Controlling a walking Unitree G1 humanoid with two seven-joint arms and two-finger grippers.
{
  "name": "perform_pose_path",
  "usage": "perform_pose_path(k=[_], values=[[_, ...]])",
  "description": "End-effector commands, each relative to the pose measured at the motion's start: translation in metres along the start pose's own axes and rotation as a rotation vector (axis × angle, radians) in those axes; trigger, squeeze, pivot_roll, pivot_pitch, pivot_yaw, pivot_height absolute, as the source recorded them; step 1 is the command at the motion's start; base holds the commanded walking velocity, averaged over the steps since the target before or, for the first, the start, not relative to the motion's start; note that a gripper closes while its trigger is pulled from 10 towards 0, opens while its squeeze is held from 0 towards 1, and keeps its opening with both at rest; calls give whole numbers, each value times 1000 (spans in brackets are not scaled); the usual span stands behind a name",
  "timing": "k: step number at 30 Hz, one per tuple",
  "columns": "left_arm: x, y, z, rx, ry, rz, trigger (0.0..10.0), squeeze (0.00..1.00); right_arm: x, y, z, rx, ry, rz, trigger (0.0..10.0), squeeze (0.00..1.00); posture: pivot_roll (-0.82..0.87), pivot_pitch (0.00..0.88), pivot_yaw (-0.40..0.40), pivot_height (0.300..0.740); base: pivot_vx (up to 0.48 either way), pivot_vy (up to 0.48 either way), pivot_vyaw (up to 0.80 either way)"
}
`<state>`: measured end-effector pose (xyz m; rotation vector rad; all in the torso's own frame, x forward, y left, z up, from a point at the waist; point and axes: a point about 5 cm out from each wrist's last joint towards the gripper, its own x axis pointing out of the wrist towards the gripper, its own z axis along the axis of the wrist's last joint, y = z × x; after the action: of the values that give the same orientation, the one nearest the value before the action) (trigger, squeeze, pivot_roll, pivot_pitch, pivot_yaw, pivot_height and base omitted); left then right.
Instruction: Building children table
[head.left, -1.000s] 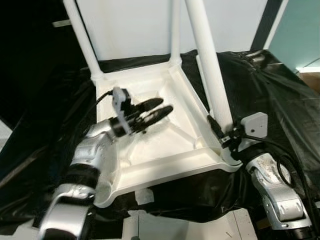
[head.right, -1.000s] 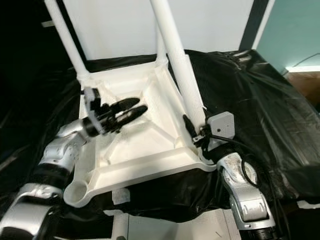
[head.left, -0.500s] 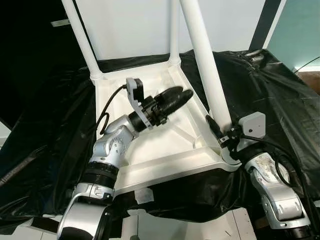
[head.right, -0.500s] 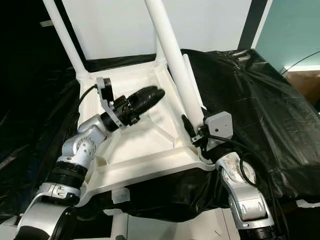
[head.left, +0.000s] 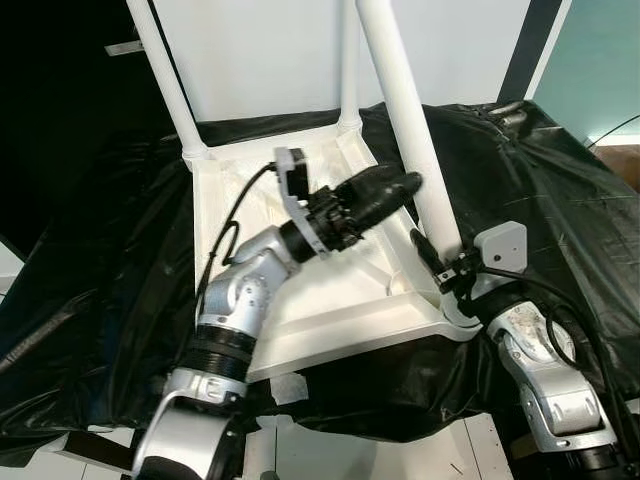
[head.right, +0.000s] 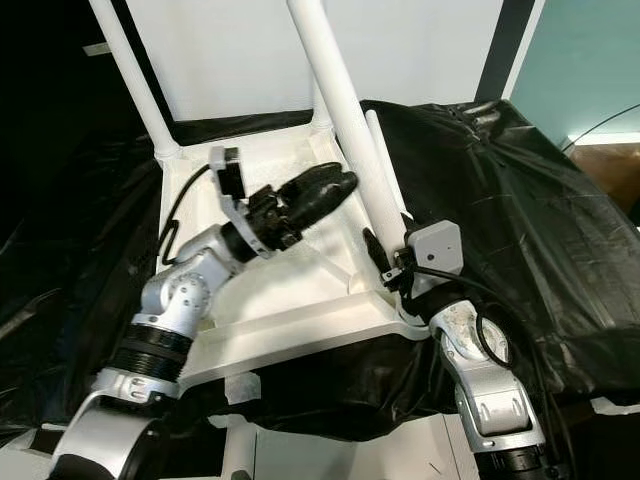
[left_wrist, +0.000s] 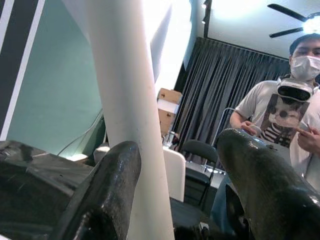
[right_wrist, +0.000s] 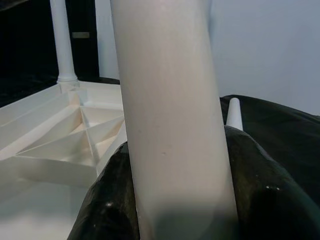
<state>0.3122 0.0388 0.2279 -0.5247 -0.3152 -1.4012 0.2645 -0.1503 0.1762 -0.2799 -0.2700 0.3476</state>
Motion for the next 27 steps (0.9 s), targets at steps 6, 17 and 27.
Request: perform_pose_path(k=[6,17,27], values=[[19,2,-1,-42,29,60,10000,0,-2,18,-14,-6,70,79,10000,0,-179,5,69,740,0,0,0],[22,23,-15,-2,170,262,10000,0,-4,21,-19,-31,81,79,10000,0,-181,5,69,740,0,0,0],[25,26,-2,15,120,288,8549,0,-4,23,-25,-26,103,90,10000,0,-166,5,61,740,0,0,0]])
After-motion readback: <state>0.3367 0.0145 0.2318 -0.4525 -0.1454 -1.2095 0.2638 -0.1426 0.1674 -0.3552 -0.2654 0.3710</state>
